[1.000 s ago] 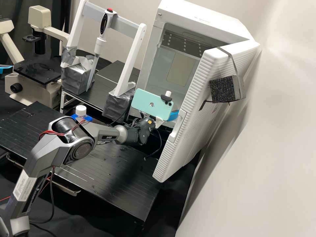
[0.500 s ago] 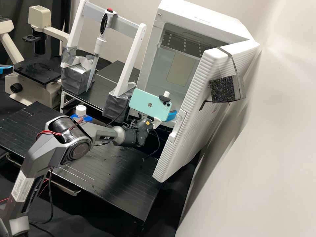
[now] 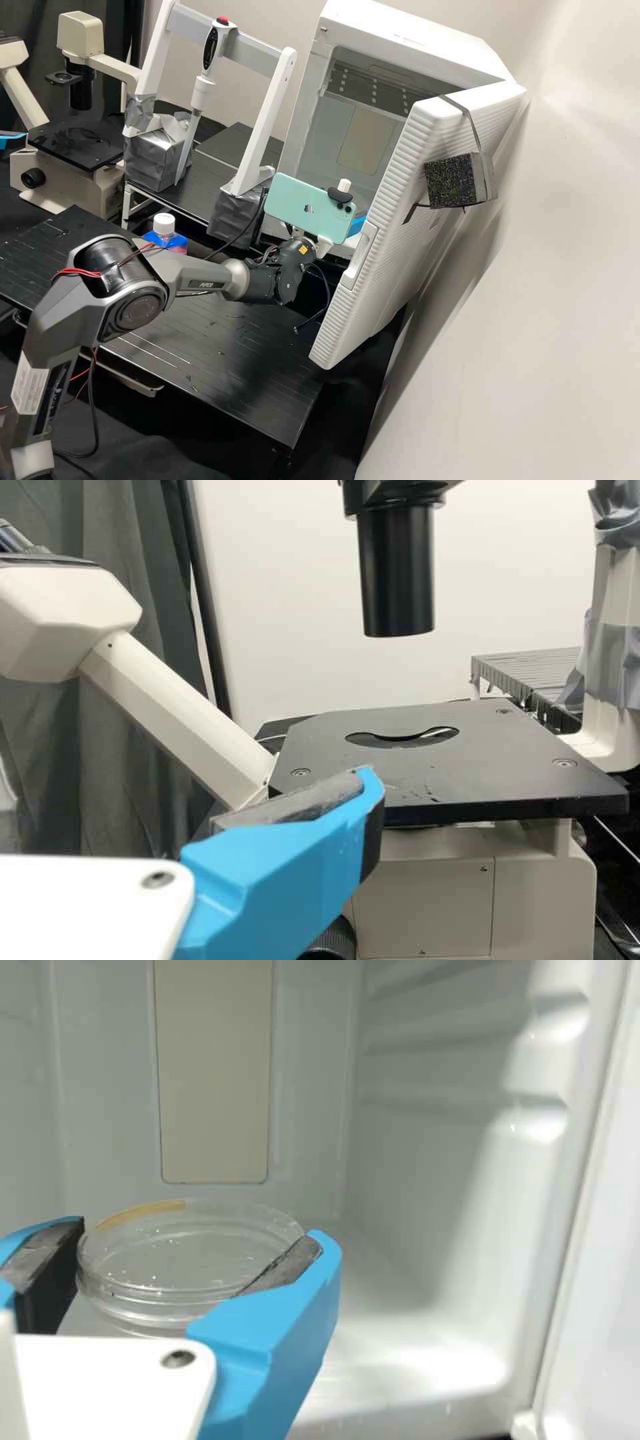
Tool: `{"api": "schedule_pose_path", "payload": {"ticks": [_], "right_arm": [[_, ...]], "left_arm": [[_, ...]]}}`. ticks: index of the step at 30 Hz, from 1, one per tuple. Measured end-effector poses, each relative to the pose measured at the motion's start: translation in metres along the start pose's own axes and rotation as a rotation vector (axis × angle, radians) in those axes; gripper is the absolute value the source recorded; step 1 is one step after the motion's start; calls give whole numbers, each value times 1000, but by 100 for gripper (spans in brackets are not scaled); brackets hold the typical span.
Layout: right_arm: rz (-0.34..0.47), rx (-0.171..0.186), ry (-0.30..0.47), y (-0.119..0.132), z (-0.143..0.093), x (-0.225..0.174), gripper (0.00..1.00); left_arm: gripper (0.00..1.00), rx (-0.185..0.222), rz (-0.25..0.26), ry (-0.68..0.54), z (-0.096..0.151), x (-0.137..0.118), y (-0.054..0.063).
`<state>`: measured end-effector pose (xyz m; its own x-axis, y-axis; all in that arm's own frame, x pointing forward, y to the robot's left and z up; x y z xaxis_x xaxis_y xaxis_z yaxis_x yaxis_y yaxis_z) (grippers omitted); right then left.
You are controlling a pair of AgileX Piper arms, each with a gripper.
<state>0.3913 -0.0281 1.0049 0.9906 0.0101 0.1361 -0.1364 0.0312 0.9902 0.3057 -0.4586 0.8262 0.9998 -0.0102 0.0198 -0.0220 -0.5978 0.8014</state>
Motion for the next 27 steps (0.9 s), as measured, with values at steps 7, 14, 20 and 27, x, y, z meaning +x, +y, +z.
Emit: {"api": "schedule_pose_path", "payload": {"ticks": [7, 14, 20, 27], "right_arm": [[3, 50, -43, -7, 23, -46, 0], [17, 94, 10, -20, 18, -96, 0], [-40, 94, 155, -45, -18, -126, 0], [-174, 67, 350, -80, -72, -157, 0]], "left_arm": [[100, 0, 0, 0, 0, 0, 0], [100, 0, 0, 0, 0, 0, 0], [100, 0, 0, 0, 0, 0, 0], [100, 0, 0, 0, 0, 0, 0]]}}
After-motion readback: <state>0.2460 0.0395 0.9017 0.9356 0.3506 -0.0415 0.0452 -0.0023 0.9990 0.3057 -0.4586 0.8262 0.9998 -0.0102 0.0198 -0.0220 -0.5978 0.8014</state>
